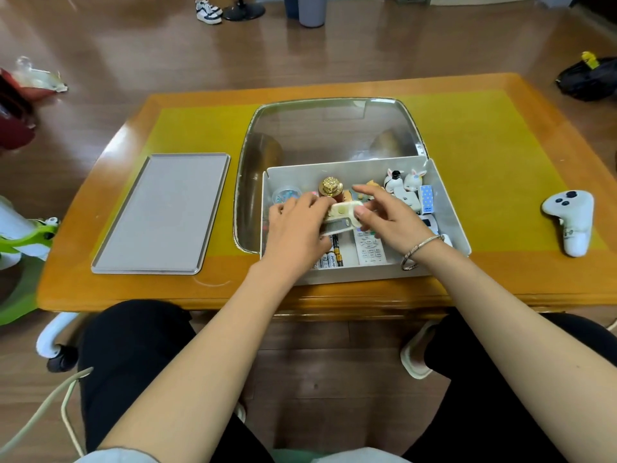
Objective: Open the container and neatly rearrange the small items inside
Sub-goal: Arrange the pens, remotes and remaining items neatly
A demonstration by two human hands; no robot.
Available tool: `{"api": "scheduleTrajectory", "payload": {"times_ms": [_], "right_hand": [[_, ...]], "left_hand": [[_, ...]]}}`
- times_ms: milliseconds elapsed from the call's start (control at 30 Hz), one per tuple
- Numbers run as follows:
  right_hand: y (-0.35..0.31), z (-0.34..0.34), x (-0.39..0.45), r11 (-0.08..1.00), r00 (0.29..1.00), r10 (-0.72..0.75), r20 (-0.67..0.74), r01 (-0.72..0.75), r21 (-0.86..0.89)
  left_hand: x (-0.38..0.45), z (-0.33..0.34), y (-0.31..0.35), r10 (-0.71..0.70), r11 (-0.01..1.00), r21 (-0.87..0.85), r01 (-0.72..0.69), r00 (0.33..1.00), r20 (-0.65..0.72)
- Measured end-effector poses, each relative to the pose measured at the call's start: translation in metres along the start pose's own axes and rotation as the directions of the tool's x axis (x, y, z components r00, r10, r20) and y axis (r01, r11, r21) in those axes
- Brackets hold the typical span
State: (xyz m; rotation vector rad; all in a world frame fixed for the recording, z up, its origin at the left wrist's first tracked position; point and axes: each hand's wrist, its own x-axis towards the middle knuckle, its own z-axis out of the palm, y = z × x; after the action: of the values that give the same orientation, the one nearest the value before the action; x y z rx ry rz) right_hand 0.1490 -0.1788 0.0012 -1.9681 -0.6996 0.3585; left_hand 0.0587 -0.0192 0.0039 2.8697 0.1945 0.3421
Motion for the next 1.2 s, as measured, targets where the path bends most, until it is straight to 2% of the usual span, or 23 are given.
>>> {"api": "scheduleTrajectory", "payload": {"times_ms": [67,133,200,267,333,400,500,567,667,733,800,867,933,1000,1100,1133,1200], "right_hand": [[-0.004,-0.001,0.002,1.000,0.999,-0.025,0.042,0.024,0.013],[-0.002,-0.003,0.003,0.999,0.999,-0.028,0.042,0.029,-0.018],[0.003,-0.005,0.003,0.994,1.000,0.003,-0.006,-0.004,-0.107],[0.010,-0.006,0.003,0.991,0.994,0.061,-0.095,-0.072,-0.112],[0.014,-0.004,0.002,0.993,0.972,0.108,-0.210,-0.116,-0.025],[0.012,0.002,0.001,0.986,0.950,0.136,-0.280,-0.103,0.129],[0.005,0.012,-0.005,0.947,0.974,0.135,-0.183,-0.072,0.314],[0.001,0.015,-0.009,0.946,0.992,0.105,-0.067,-0.079,0.313],[0.001,0.013,-0.012,0.968,0.997,0.073,0.027,-0.078,0.240],[0.006,0.010,-0.010,0.991,0.995,0.093,0.036,-0.096,0.096],[0.013,0.007,-0.008,0.980,0.991,0.129,-0.026,-0.131,-0.150],[0.021,0.004,-0.010,0.911,0.983,0.130,-0.129,-0.170,-0.375],[0.024,0.002,-0.015,0.849,0.979,0.137,-0.150,-0.194,-0.491],[0.023,0.001,-0.020,0.842,0.986,0.159,-0.051,-0.163,-0.515],[0.017,0.003,-0.030,0.859,0.965,0.135,0.224,-0.002,-0.512],[0.017,0.004,-0.032,0.828,0.950,0.114,0.291,0.071,-0.556],[0.019,0.008,-0.031,0.754,0.940,0.061,0.336,0.177,-0.632]], "left_hand": [[-0.001,0.003,0.004,0.084,0.996,0.008,-0.083,0.995,-0.049],[-0.002,0.006,0.005,0.086,0.996,0.019,-0.085,0.992,-0.091],[-0.003,0.009,0.004,-0.035,0.999,-0.043,0.032,0.996,-0.083],[-0.001,0.010,0.001,-0.225,0.950,-0.217,0.224,0.974,0.017],[0.003,0.009,-0.002,-0.350,0.825,-0.414,0.385,0.923,0.161],[0.005,0.007,-0.001,-0.380,0.686,-0.560,0.464,0.885,0.267],[0.005,0.008,0.008,-0.319,0.542,-0.720,0.434,0.898,0.302],[0.005,0.010,0.011,-0.320,0.474,-0.794,0.381,0.915,0.247],[0.004,0.011,0.009,-0.328,0.441,-0.818,0.368,0.915,0.235],[0.001,0.013,0.006,-0.337,0.456,-0.796,0.398,0.905,0.259],[0.000,0.014,-0.001,-0.387,0.505,-0.755,0.417,0.892,0.234],[-0.002,0.013,-0.010,-0.427,0.588,-0.704,0.397,0.892,0.147],[-0.003,0.012,-0.018,-0.420,0.695,-0.625,0.355,0.906,0.047],[-0.005,0.014,-0.025,-0.393,0.761,-0.561,0.326,0.919,0.000],[-0.007,0.018,-0.032,-0.355,0.823,-0.484,0.298,0.934,-0.029],[-0.006,0.019,-0.033,-0.340,0.836,-0.469,0.286,0.940,-0.032],[-0.004,0.017,-0.033,-0.333,0.838,-0.470,0.277,0.942,-0.039]]}}
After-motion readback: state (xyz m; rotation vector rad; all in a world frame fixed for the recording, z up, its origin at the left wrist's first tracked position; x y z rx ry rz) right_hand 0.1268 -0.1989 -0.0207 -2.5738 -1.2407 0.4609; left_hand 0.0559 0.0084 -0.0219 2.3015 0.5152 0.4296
